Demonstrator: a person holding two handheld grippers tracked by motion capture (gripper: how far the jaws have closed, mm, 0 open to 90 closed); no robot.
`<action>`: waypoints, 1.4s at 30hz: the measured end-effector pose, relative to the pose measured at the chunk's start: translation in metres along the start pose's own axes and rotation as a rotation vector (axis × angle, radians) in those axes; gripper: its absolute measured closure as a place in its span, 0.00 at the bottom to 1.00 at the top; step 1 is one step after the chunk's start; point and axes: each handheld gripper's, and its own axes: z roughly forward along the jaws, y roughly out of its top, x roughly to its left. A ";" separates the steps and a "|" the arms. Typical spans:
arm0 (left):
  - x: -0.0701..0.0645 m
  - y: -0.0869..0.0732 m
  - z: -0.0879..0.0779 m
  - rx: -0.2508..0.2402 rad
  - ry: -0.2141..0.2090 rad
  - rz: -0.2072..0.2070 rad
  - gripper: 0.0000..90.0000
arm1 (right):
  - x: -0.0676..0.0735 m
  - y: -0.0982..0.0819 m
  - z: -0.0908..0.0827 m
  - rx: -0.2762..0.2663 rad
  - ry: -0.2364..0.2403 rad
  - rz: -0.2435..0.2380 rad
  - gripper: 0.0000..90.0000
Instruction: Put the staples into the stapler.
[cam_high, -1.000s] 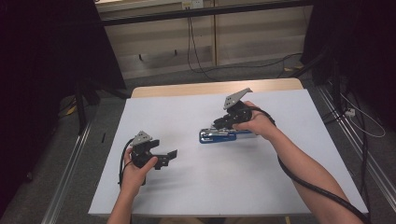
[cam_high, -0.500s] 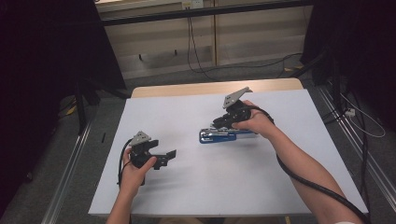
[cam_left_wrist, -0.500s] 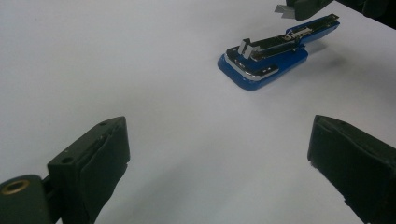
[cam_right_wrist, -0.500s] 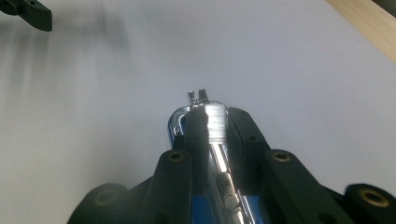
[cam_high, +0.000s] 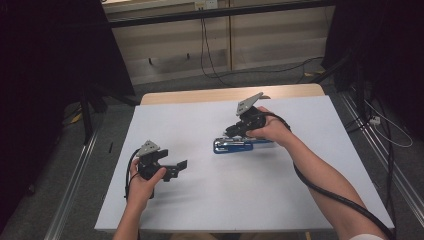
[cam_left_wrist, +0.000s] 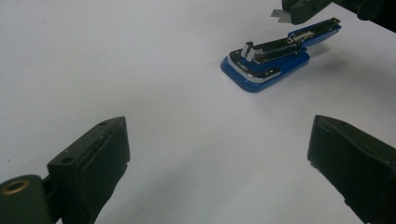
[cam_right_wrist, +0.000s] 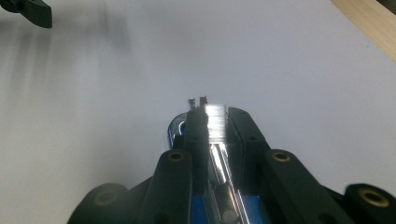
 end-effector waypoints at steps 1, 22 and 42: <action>0.000 0.000 0.000 0.002 -0.001 0.001 0.07 | 0.000 0.000 0.000 0.001 0.001 0.002 0.88; 0.000 0.000 -0.001 0.003 0.002 0.004 0.07 | -0.002 0.002 0.014 0.011 0.041 -0.035 0.88; -0.001 -0.001 -0.001 0.008 0.006 0.009 0.07 | -0.002 0.000 0.025 0.025 0.073 -0.064 0.88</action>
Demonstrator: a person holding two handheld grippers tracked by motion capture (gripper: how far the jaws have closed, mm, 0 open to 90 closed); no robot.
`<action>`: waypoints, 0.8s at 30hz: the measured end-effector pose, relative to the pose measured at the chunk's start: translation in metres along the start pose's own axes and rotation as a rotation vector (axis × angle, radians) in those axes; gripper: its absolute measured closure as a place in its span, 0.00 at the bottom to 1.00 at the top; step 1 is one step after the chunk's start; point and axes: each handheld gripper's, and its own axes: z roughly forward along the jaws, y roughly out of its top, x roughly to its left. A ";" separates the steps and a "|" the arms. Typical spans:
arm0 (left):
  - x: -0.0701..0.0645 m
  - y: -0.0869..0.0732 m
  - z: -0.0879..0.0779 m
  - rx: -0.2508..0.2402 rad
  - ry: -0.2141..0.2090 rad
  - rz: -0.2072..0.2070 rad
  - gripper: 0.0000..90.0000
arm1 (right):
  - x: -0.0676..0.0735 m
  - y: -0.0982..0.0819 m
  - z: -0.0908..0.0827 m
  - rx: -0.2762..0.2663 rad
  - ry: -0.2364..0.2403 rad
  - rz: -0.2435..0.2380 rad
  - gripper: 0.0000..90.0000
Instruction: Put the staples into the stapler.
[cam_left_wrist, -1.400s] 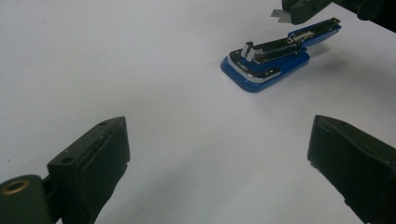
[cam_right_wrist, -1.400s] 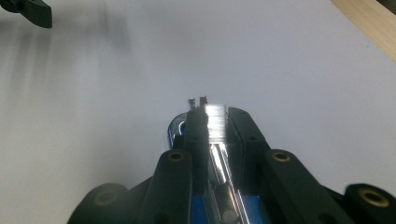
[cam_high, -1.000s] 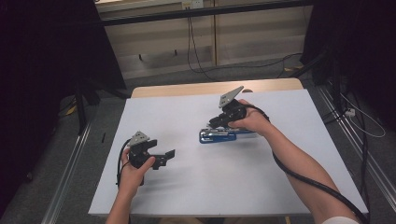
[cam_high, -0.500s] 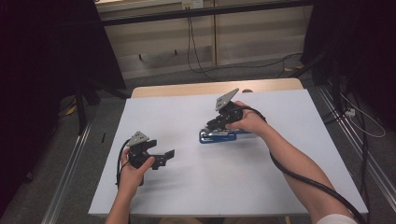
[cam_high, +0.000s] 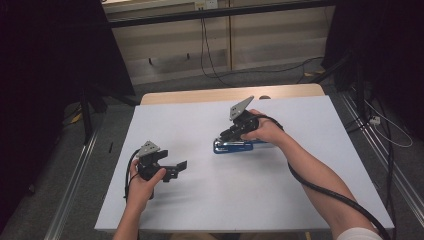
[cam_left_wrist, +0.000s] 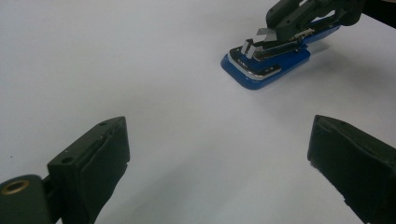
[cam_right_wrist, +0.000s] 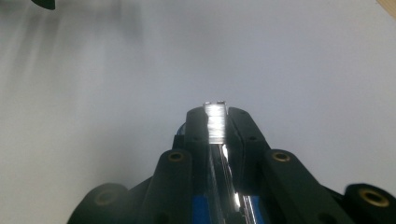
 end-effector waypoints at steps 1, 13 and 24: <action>0.000 0.000 0.000 0.000 -0.001 -0.001 0.07 | 0.000 0.000 0.000 0.003 -0.001 -0.003 0.88; 0.000 0.000 0.000 -0.001 0.001 -0.006 0.07 | -0.003 -0.002 0.004 0.005 0.007 -0.019 0.88; 0.000 0.000 0.000 -0.001 -0.001 -0.008 0.07 | -0.004 -0.001 0.005 0.011 0.012 -0.029 0.88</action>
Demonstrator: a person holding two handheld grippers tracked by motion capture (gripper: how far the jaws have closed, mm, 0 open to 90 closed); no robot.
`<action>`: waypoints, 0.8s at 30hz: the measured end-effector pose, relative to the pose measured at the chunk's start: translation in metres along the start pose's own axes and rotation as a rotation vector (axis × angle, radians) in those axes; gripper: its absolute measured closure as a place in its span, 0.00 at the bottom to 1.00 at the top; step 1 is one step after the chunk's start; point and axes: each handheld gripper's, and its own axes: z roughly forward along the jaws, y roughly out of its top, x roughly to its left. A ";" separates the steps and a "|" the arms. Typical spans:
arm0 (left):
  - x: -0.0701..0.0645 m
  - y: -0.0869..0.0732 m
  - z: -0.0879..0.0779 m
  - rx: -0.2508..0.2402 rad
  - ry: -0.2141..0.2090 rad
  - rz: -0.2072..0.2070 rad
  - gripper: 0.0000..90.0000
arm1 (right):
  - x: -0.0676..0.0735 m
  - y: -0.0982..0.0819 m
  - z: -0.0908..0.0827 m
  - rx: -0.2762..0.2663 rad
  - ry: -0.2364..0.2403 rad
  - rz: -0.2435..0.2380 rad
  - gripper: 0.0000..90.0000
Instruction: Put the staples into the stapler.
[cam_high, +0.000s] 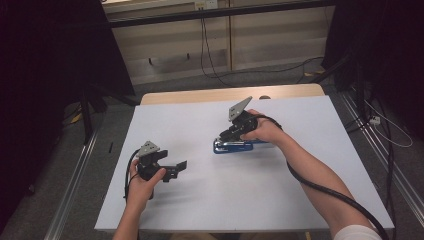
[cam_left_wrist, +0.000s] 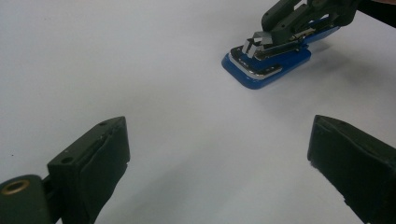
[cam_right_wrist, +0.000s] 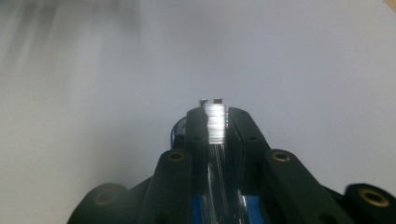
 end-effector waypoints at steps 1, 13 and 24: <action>0.000 0.000 0.000 0.001 0.001 0.000 0.07 | 0.000 0.000 0.000 0.003 0.000 -0.002 0.88; 0.000 0.000 0.000 0.002 0.000 0.001 0.07 | -0.001 0.000 0.001 0.007 0.006 -0.009 0.88; 0.000 0.000 0.001 0.006 0.000 0.005 0.07 | -0.001 -0.002 0.004 0.006 0.007 -0.009 0.88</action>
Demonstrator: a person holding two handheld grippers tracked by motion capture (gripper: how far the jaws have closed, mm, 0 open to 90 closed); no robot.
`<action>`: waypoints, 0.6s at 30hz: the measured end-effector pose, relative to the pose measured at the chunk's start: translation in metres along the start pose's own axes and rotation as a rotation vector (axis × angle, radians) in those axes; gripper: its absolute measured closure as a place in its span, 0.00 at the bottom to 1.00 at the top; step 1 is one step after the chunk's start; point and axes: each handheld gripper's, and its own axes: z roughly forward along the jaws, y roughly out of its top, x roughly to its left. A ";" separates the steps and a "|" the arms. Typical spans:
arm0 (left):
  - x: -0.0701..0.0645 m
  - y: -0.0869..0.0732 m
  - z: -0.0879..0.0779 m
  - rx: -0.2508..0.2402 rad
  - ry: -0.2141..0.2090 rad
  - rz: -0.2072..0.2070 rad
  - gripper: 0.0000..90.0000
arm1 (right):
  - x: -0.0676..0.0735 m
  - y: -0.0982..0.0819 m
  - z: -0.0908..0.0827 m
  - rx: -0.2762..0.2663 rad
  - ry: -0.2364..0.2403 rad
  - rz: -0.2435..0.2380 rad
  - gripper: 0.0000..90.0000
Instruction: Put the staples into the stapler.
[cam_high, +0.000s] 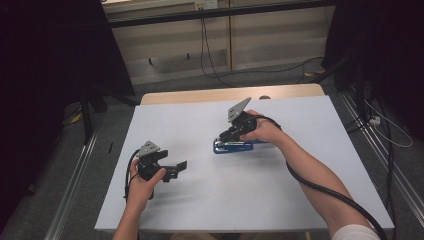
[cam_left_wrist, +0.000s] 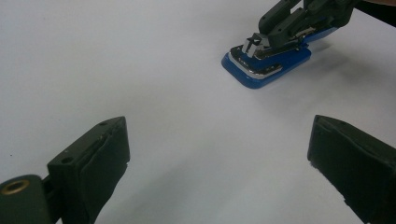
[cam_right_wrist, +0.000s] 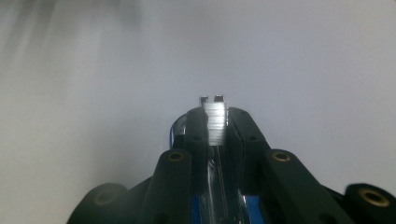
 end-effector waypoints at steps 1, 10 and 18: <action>0.000 0.000 0.000 0.000 0.000 0.001 0.07 | 0.000 0.000 0.000 0.000 0.000 0.001 0.88; 0.000 0.000 0.000 0.000 0.000 0.003 0.07 | 0.000 0.001 0.001 0.006 -0.001 -0.005 0.88; 0.000 -0.001 -0.001 -0.003 0.001 -0.007 0.07 | 0.001 0.000 0.002 -0.003 -0.007 0.008 0.88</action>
